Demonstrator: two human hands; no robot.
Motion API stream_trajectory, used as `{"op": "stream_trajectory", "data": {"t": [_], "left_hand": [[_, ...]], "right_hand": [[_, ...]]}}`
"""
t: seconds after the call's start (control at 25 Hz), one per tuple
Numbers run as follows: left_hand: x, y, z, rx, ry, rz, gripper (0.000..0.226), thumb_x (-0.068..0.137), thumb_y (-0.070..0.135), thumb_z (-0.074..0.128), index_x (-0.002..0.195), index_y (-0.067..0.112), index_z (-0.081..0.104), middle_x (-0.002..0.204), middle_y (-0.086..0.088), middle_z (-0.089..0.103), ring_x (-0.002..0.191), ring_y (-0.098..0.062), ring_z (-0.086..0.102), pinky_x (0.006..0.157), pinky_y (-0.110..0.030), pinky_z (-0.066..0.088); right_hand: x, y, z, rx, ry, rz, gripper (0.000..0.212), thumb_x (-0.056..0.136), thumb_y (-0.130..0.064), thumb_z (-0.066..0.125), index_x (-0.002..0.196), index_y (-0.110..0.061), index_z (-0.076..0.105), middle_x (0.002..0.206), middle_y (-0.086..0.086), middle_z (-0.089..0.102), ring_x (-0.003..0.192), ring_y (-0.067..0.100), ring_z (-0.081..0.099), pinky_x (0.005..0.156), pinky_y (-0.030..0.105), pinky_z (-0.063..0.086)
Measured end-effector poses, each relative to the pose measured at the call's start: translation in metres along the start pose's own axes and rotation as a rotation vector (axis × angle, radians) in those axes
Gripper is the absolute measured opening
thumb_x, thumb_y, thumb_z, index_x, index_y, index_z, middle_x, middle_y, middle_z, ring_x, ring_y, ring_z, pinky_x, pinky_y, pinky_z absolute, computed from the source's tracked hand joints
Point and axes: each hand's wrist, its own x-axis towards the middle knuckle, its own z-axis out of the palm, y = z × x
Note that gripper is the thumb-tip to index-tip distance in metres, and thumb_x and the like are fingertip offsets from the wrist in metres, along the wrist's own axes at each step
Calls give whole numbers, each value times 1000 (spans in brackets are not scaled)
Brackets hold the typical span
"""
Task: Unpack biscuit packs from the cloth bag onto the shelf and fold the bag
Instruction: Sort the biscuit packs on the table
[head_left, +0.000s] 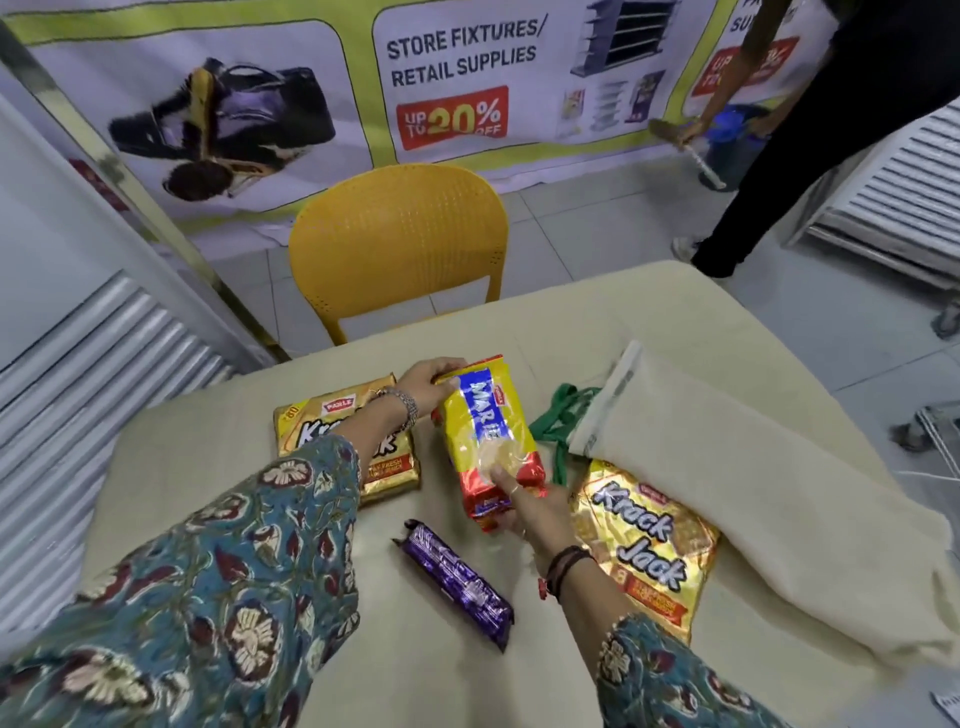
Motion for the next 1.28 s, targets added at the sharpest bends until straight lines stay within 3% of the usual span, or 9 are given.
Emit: {"op": "stream_trajectory", "data": {"t": [0.12, 0.24, 0.32, 0.52, 0.68, 0.84, 0.96, 1.12, 1.28], "left_hand": [[14, -8, -1, 10, -44, -76, 37, 94, 14, 49, 130, 10, 48, 135, -12, 52, 119, -25, 52, 98, -32, 42], [18, -12, 0, 14, -76, -181, 55, 87, 36, 58, 136, 17, 40, 136, -8, 50, 120, -24, 52, 98, -32, 42], [19, -11, 2, 44, -136, -247, 70, 85, 45, 57, 142, 18, 28, 135, -4, 48, 122, -24, 50, 95, -30, 40], [16, -11, 5, 21, -143, -263, 74, 84, 47, 58, 143, 18, 24, 133, -7, 53, 105, -20, 55, 88, -30, 43], [-8, -19, 4, -25, -113, -195, 86, 68, 59, 64, 138, 22, 30, 130, -5, 55, 107, -19, 56, 93, -34, 47], [-38, -24, -5, -70, -27, -127, 83, 70, 61, 62, 137, 23, 31, 127, -1, 55, 111, -20, 57, 91, -37, 50], [-81, -32, -21, -85, 121, -54, 68, 81, 50, 61, 136, 21, 33, 117, 3, 55, 101, -17, 57, 77, -30, 50], [-165, -62, -45, -96, 257, -76, 86, 62, 70, 66, 133, 31, 37, 117, 10, 55, 103, -17, 58, 90, -38, 51], [-264, -114, -50, -182, 405, -178, 83, 51, 73, 66, 120, 28, 49, 111, 5, 64, 98, -16, 63, 90, -40, 53]], "right_hand": [[2, 1, 4, 27, 41, 9, 61, 60, -52, 83, 105, -15, 66, 97, 5, 73, 84, 18, 71, 73, 38, 60], [12, 8, 5, 101, 106, 48, 103, 36, -73, 82, 121, -19, 56, 112, 1, 68, 97, 16, 67, 84, 44, 56], [14, 11, 6, 181, 58, 140, 112, 36, -72, 82, 128, -19, 49, 119, 0, 65, 104, 20, 63, 87, 49, 52], [7, 9, 8, 236, 5, 167, 68, 57, -61, 78, 111, -22, 62, 113, 4, 69, 98, 24, 66, 78, 47, 51], [1, 7, 4, 281, 28, 144, 75, 64, -54, 78, 121, -10, 57, 103, 9, 69, 44, 7, 61, 46, 28, 51], [-13, -4, 1, 230, 49, 20, 51, 69, -43, 79, 108, -17, 61, 102, 4, 71, 85, 20, 70, 71, 44, 59], [-41, -9, 10, 162, 35, -93, 41, 69, -45, 78, 99, -24, 60, 98, -1, 68, 90, 19, 66, 80, 44, 57], [-91, 4, 38, 10, -65, -84, 79, 52, -60, 81, 114, -17, 57, 109, 4, 68, 97, 23, 66, 69, 42, 59], [-146, 42, 68, -44, -196, -59, 50, 67, -43, 80, 105, -14, 64, 98, 6, 73, 85, 22, 71, 63, 36, 59]]}}
